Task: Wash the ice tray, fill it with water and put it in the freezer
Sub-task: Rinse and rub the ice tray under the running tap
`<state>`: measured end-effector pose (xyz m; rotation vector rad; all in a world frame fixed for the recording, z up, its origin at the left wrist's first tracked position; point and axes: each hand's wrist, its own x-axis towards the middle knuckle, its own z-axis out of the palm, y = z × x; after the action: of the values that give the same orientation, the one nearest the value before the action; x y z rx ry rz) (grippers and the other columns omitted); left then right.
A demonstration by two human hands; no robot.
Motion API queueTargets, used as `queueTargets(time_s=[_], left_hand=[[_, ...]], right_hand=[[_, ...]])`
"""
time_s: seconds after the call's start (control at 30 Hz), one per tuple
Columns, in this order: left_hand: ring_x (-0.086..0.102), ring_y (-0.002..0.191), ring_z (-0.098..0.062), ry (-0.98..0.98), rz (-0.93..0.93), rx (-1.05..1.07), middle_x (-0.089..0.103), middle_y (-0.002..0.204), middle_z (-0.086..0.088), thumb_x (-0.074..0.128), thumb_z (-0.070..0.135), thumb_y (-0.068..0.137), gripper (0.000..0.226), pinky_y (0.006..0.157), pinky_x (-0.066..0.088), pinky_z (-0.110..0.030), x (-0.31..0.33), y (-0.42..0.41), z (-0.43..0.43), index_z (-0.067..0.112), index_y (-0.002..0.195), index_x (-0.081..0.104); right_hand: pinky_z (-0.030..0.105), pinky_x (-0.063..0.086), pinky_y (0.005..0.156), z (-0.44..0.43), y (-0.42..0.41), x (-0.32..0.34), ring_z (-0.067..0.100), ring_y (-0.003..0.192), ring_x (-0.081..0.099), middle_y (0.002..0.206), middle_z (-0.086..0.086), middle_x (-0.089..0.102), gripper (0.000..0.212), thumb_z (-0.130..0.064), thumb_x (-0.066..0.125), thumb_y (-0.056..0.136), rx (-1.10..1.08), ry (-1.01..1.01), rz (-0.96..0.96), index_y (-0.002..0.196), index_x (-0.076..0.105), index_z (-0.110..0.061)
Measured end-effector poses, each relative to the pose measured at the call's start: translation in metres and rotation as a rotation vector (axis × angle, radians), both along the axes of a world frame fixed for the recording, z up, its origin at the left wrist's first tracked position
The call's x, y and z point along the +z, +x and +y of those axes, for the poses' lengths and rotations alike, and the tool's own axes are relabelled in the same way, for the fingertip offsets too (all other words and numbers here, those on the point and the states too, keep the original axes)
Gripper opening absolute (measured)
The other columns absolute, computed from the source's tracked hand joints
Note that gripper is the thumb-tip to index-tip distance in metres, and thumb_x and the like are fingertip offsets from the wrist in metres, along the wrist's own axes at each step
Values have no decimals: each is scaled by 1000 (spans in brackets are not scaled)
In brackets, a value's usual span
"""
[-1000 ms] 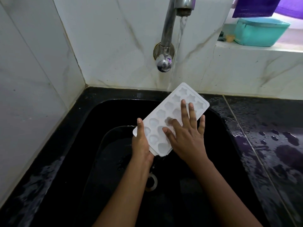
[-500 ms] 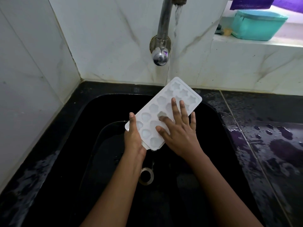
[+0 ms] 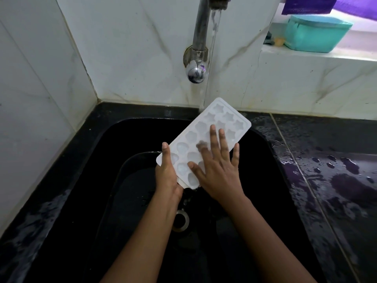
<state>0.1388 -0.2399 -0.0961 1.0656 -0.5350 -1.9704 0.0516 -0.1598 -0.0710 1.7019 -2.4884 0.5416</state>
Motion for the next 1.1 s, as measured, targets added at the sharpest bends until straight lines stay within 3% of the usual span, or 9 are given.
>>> queueTargets(time_s=[0.07, 0.17, 0.27, 0.47, 0.57, 0.7, 0.87, 1.0, 1.1], left_hand=[[70, 97, -36, 9, 2, 23, 73, 107, -16, 67, 69, 60, 81, 91, 52, -57, -3, 3, -4, 10, 115, 65], [70, 96, -37, 21, -16, 42, 72, 108, -16, 64, 71, 60, 85, 88, 53, -58, -5, 6, -6, 10, 119, 63], [71, 93, -36, 61, -27, 79, 74, 104, -14, 60, 69, 75, 68, 84, 55, -56, -6, 8, -10, 12, 112, 65], [71, 94, -35, 47, -11, 84, 73, 107, -15, 57, 64, 84, 61, 88, 54, -55, -3, 9, -12, 11, 113, 65], [71, 95, -36, 18, 1, 106, 74, 105, -14, 57, 63, 84, 59, 90, 53, -57, -1, 11, -11, 11, 111, 66], [72, 91, -33, -10, -37, 131, 74, 103, -13, 56, 63, 85, 60, 85, 56, -55, 1, 13, -9, 11, 113, 65], [73, 90, -32, -8, -31, 156, 74, 103, -13, 55, 61, 87, 59, 81, 58, -50, 5, 15, -8, 9, 113, 65], [72, 91, -32, -25, -41, 147, 73, 104, -13, 54, 60, 89, 58, 80, 58, -49, 7, 14, -4, 9, 115, 64], [72, 93, -33, -22, -20, 150, 73, 105, -14, 55, 59, 89, 55, 83, 57, -52, 9, 10, -3, 10, 113, 64]], right_hand=[[45, -19, 110, 0, -4, 3, 7, 137, -33, 154, -10, -24, 69, -68, 16, 86, 91, 33, -66, 139, 39, -29], [40, -13, 113, 3, -19, 10, 6, 142, -21, 157, -13, -6, 61, -64, 19, 88, 95, -115, -74, 108, 64, -29], [40, -10, 114, 6, -27, 7, 6, 143, -16, 157, -12, 2, 56, -62, 24, 89, 61, -154, -35, 94, 68, -27], [50, 1, 114, 3, -16, -6, 15, 146, -6, 159, -1, 6, 52, -60, 27, 91, 22, -119, 91, 107, 63, -26], [49, -9, 114, 1, -10, -4, 10, 142, -23, 158, -7, -14, 64, -67, 18, 87, 47, -9, 12, 126, 52, -30], [47, -14, 113, 3, -11, -3, 12, 143, -22, 159, -4, -10, 61, -65, 17, 89, -17, -46, 50, 117, 58, -30], [47, -15, 112, 1, -1, -4, 11, 141, -27, 157, -7, -17, 66, -67, 17, 88, 52, -6, 12, 135, 45, -31], [50, -12, 113, 3, -8, -2, 13, 143, -22, 159, -3, -10, 59, -64, 18, 89, -19, -75, 12, 116, 58, -31], [48, -15, 112, 1, 0, -5, 13, 143, -21, 158, -3, -12, 55, -63, 24, 90, -24, -85, 35, 124, 53, -29]])
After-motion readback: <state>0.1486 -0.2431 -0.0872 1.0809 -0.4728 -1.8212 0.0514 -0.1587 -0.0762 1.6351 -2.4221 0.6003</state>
